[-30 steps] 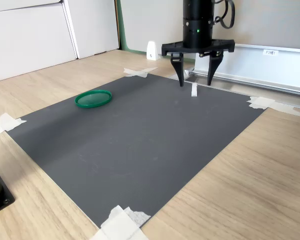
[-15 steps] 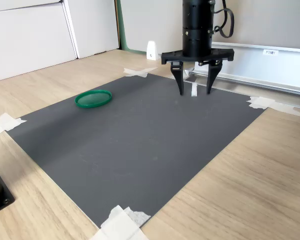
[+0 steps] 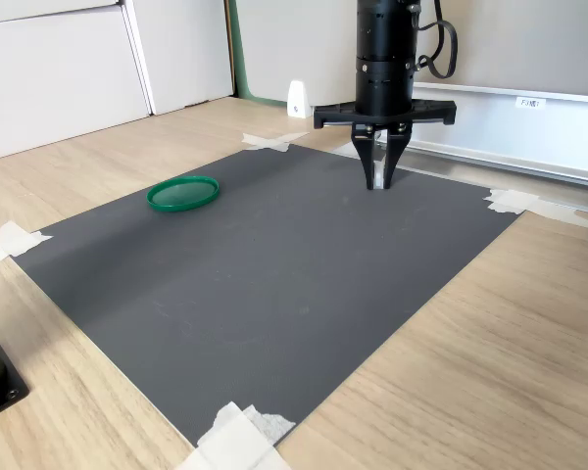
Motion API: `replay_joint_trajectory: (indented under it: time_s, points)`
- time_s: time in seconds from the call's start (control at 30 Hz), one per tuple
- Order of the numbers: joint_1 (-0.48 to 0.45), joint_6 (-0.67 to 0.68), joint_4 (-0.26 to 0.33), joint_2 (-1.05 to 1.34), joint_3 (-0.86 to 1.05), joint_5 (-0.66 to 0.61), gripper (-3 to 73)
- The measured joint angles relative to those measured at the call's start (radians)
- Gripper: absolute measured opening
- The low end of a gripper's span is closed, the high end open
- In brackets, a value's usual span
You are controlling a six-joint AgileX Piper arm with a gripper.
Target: Grasp a white terminal and put it on the green lid.
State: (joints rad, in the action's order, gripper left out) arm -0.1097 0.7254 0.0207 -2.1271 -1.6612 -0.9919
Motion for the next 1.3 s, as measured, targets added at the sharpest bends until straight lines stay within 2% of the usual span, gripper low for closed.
replay_joint_trajectory:
  time_s: [0.23,0.43,0.6,0.83,1.1,1.3]
  points:
    - [0.052,-0.008,-0.021,0.097,0.000,-0.057,8.9]
    - [0.177,-0.066,-0.004,0.204,0.001,-0.177,8.9]
    - [0.276,-0.086,0.002,0.307,0.059,-0.191,8.9]
    - [0.381,-0.104,0.002,0.437,0.267,-0.127,8.9]
    - [0.526,-0.182,-0.038,0.462,0.442,-0.041,8.9]
    - [0.546,-0.212,-0.068,0.462,0.552,0.083,8.9]
